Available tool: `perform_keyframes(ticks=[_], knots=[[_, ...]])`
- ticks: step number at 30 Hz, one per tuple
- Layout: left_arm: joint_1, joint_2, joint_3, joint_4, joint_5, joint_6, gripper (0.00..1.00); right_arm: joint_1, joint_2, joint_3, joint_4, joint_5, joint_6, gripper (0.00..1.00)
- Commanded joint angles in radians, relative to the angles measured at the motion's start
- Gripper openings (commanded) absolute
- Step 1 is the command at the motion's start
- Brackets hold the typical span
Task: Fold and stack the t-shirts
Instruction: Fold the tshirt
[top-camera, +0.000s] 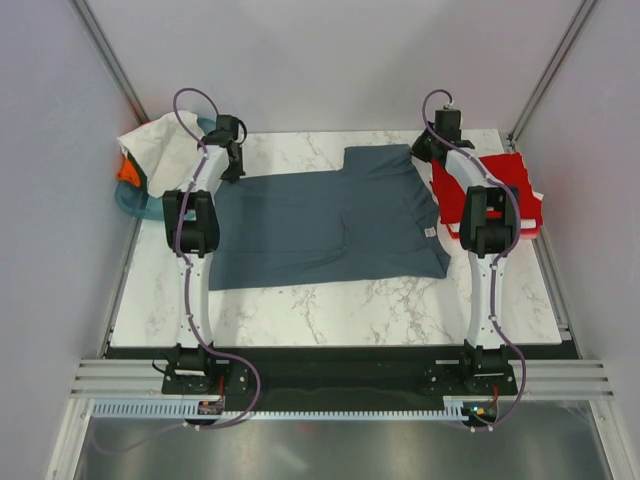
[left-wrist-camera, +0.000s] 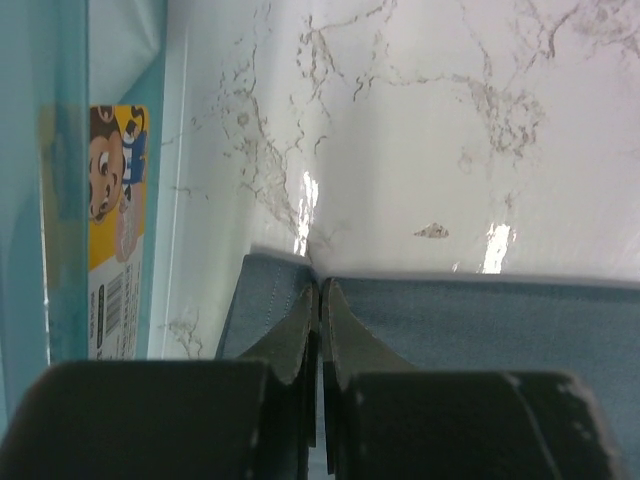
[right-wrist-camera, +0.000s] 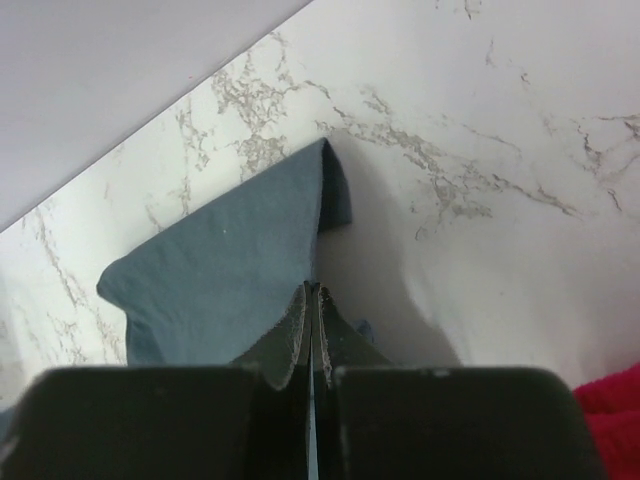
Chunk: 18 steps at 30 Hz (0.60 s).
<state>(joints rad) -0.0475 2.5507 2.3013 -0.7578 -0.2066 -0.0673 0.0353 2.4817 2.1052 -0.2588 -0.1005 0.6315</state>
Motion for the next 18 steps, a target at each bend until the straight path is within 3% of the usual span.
perform_keyframes(ticks=[1,10,18], knots=[[-0.005,-0.105,-0.049,0.050,-0.027,-0.037,0.02,-0.002,-0.104,-0.033,0.009,-0.021,-0.027,0.00],[-0.029,-0.167,-0.131,0.143,-0.031,-0.034,0.02,-0.005,-0.208,-0.132,0.009,-0.042,-0.044,0.00],[-0.048,-0.299,-0.310,0.293,-0.069,-0.035,0.02,-0.006,-0.288,-0.192,0.010,-0.053,-0.053,0.00]])
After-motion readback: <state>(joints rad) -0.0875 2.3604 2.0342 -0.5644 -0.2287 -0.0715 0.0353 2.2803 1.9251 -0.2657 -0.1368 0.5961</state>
